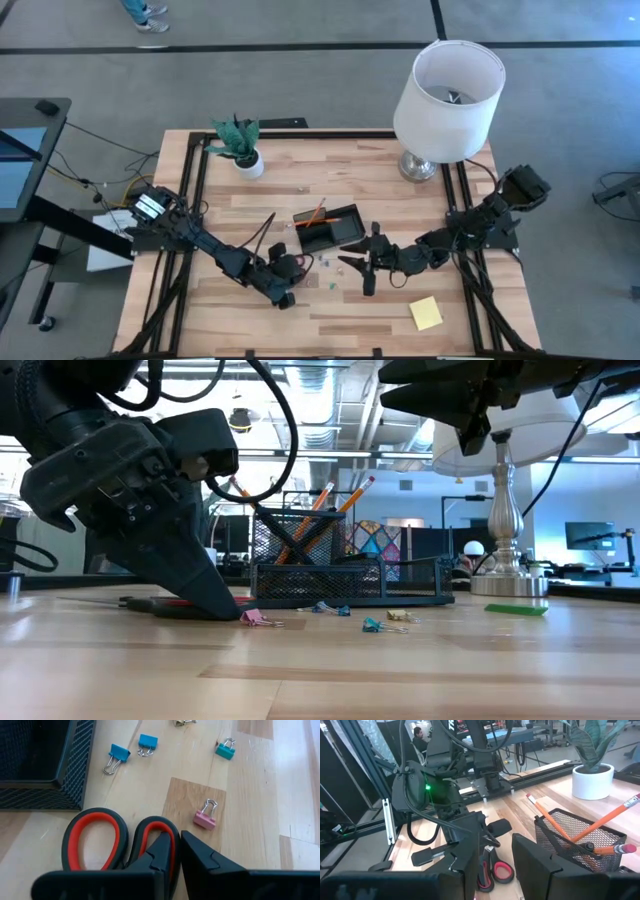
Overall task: Pick and place office supplies into organizer
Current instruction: Put the black scissors into the black desk organizer
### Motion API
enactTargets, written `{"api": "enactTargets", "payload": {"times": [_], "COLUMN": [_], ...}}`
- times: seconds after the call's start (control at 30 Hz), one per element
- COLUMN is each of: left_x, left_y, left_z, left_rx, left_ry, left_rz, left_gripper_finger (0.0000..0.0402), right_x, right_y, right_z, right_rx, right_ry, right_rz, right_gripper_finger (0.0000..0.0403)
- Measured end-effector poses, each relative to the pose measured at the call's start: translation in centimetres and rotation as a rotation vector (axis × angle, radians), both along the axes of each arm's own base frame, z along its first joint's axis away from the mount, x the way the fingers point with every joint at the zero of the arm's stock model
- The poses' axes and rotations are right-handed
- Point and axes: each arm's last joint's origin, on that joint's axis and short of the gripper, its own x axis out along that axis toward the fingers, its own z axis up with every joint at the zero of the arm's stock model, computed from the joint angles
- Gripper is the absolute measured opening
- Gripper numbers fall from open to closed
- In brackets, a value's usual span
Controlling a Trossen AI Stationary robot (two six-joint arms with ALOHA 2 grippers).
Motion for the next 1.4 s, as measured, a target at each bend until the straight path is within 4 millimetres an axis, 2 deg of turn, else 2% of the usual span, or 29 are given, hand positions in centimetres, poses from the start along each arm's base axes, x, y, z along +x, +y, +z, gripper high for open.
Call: {"api": "enactTargets", "payload": {"times": [0.47,1.4], "left_x": [0.1,0.2], "left_y": [-0.1,-0.1], "left_z": [0.0,0.1], "left_rx": [0.000,-0.006], "left_ry": [-0.017,-0.024], "left_rz": [0.011,0.019], "left_gripper_finger": [0.0022,0.0023], "right_x": [0.4,1.9], "right_y": [-0.9,-4.4], "right_z": [0.0,0.0], "right_rx": [0.000,0.000], "right_ry": [0.000,0.000], "right_rz": [-0.032,-0.159], "right_gripper_finger": [0.0113,0.0113]}}
